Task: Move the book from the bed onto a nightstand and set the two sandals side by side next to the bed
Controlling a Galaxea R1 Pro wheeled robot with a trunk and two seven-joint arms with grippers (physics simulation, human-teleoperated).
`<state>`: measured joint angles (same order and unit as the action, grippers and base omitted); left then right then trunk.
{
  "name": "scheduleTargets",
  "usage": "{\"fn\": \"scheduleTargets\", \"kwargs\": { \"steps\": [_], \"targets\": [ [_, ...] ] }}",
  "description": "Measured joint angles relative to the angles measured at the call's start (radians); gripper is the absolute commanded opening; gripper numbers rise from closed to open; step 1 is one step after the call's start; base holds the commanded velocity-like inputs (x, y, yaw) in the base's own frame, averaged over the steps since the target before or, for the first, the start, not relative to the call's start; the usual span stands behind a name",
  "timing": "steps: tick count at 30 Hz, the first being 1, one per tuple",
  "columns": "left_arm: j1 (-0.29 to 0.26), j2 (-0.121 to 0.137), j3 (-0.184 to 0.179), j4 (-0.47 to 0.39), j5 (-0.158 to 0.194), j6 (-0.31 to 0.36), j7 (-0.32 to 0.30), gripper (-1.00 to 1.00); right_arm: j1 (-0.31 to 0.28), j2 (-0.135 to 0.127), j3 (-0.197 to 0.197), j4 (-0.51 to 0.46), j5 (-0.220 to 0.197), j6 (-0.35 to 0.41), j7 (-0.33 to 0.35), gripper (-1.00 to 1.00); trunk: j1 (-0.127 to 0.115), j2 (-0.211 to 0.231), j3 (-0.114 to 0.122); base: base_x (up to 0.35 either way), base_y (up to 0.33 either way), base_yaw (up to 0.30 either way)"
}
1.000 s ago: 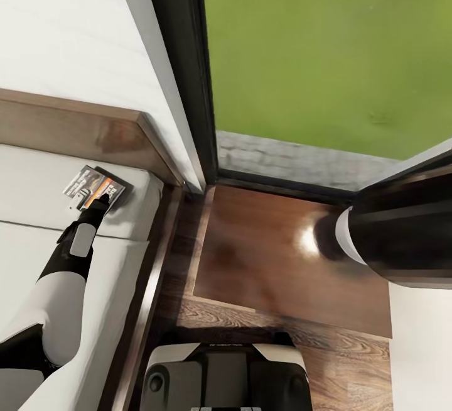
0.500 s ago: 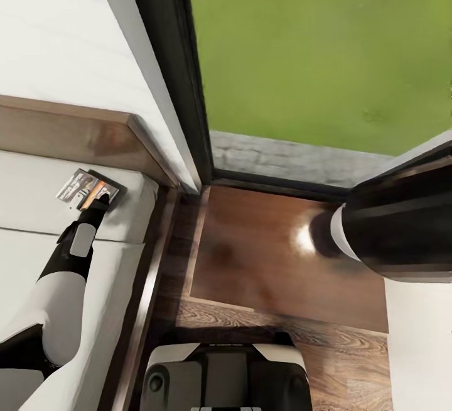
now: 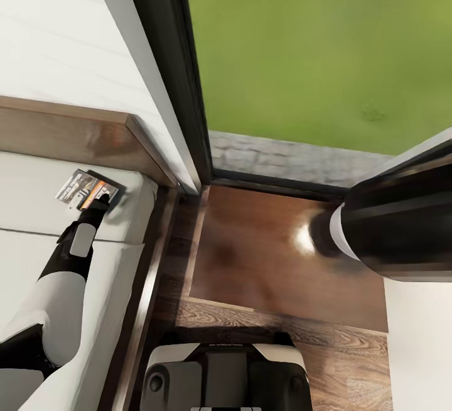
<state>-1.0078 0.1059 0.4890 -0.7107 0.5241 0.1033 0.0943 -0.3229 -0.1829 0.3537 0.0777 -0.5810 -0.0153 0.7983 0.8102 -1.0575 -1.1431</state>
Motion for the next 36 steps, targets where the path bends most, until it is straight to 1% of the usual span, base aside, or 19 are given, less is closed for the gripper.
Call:
{"fn": "scheduleTargets", "kwargs": {
  "steps": [3,8,25,30,36],
  "targets": [
    [0.0,0.0,0.0,0.001,0.0,0.0,0.0,1.0,0.0,0.0,0.0,0.0,0.0,0.0,0.0,1.0,0.0,0.0,0.0,0.0,0.0,-0.013],
    [0.0,0.0,0.0,0.001,0.0,0.0,0.0,1.0,0.0,0.0,0.0,0.0,0.0,0.0,0.0,1.0,0.0,0.0,0.0,0.0,0.0,-0.155],
    [0.0,-0.001,0.0,0.001,0.0,0.0,0.0,1.0,0.0,0.0,0.0,0.0,0.0,0.0,0.0,1.0,0.0,0.0,0.0,0.0,0.0,-0.01],
    [0.0,-0.001,0.0,0.001,0.0,0.0,0.0,1.0,0.0,0.0,0.0,-0.001,0.0,0.0,0.0,1.0,0.0,0.0,0.001,0.0,0.0,-0.164],
    [0.0,-0.001,0.0,0.001,0.0,0.0,0.0,1.0,0.0,0.0,0.0,-0.001,0.0,0.0,0.0,1.0,0.0,0.0,0.002,0.0,0.0,-0.043]
  ]
}}
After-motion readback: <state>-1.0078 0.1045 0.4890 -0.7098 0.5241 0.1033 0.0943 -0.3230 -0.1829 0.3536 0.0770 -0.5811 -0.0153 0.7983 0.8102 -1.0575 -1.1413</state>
